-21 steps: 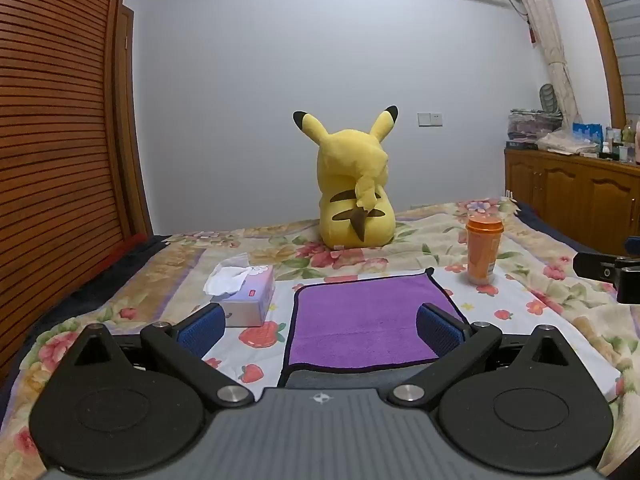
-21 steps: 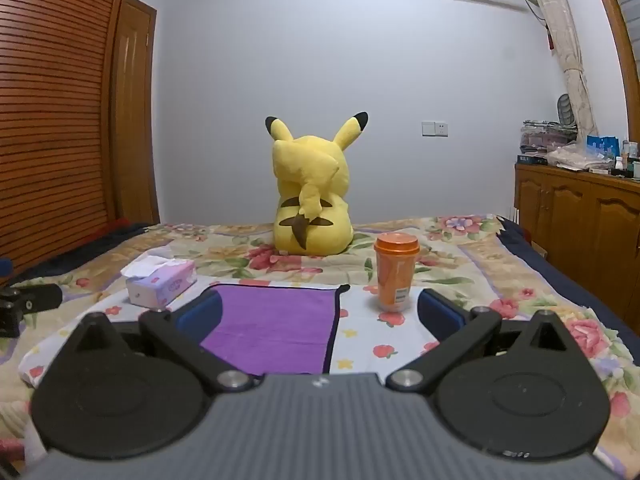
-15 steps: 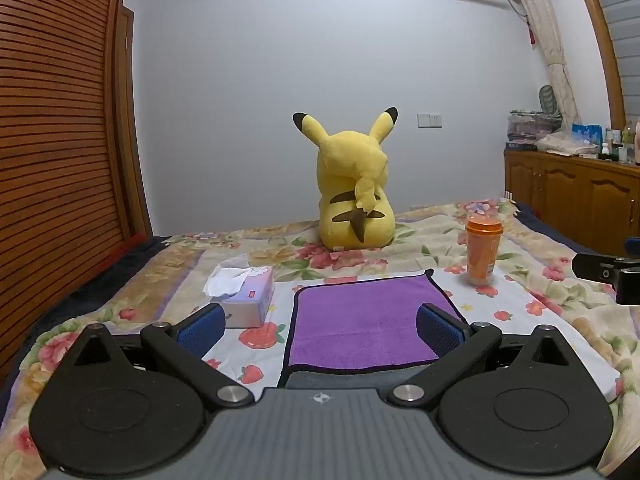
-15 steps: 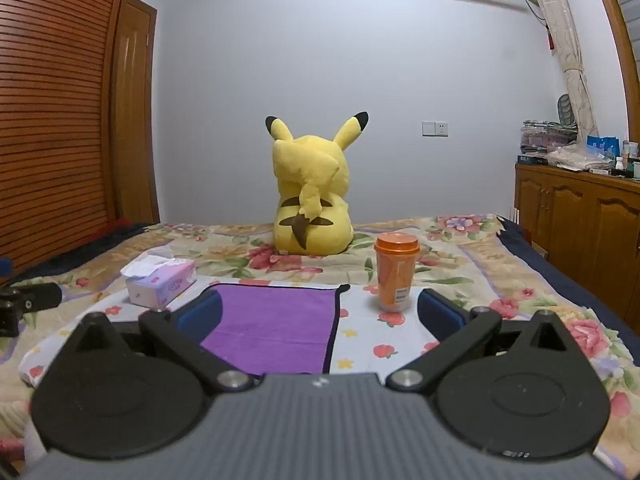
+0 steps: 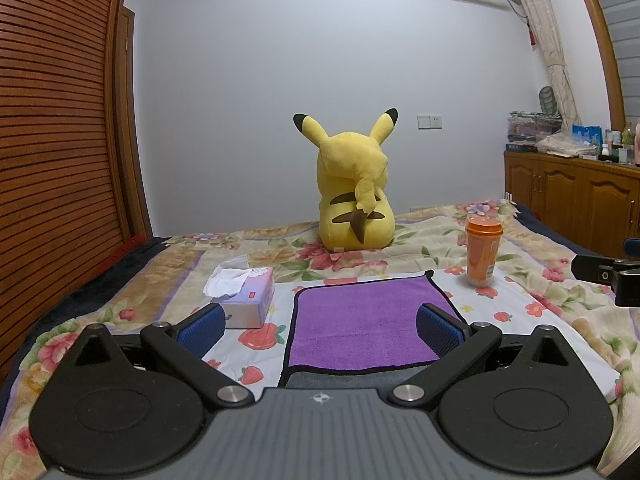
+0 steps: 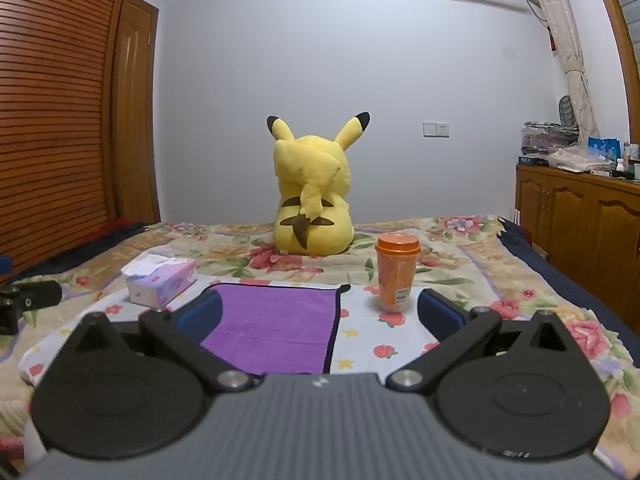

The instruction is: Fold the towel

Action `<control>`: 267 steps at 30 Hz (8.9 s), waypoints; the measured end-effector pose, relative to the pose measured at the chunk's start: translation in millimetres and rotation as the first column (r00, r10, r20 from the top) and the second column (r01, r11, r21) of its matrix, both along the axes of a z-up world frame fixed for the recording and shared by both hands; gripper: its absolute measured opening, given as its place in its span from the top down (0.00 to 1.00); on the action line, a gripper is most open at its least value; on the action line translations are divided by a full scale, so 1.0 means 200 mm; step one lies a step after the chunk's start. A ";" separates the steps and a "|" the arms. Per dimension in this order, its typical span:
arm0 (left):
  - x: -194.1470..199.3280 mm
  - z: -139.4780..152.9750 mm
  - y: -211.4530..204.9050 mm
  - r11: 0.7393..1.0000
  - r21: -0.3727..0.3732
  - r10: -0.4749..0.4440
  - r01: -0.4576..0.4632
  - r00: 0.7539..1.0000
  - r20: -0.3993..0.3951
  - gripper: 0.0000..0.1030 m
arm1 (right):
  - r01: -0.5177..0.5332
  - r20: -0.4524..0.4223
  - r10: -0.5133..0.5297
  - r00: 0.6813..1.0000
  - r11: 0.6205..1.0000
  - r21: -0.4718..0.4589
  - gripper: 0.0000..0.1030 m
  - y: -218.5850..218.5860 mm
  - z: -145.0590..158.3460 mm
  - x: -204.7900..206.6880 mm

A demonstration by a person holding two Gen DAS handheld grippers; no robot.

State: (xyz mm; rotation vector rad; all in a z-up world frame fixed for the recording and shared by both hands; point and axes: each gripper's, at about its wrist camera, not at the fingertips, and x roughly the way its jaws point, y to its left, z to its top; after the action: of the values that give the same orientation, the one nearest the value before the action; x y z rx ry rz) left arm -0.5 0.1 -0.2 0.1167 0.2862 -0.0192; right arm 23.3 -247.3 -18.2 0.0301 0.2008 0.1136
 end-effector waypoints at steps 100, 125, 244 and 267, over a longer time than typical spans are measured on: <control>0.47 -0.18 0.09 1.000 0.019 0.009 -0.005 0.971 -0.240 0.00 | -0.070 -0.156 0.059 0.986 0.996 -0.063 0.00 0.05 -0.11 0.33; 0.83 -0.36 0.27 0.998 -0.009 -0.060 0.062 0.915 -0.400 0.00 | -0.183 -0.311 0.147 0.939 0.979 -0.089 0.00 0.10 -0.24 0.59; 1.10 -0.32 0.26 0.983 -0.077 -0.181 0.165 0.934 -0.307 0.92 | -0.307 -0.362 0.265 0.894 0.950 -0.062 0.95 0.11 -0.29 0.97; 1.28 -0.40 0.28 0.988 -0.063 -0.156 0.143 0.943 -0.295 0.92 | -0.324 -0.371 0.263 0.890 0.939 -0.112 0.95 0.11 -0.41 1.16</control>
State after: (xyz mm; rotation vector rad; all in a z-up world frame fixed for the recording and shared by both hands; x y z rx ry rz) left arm 255.1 55.2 -79.9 0.0944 0.5800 -0.1951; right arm 255.1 -225.0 -99.3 -0.1544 0.5743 0.3972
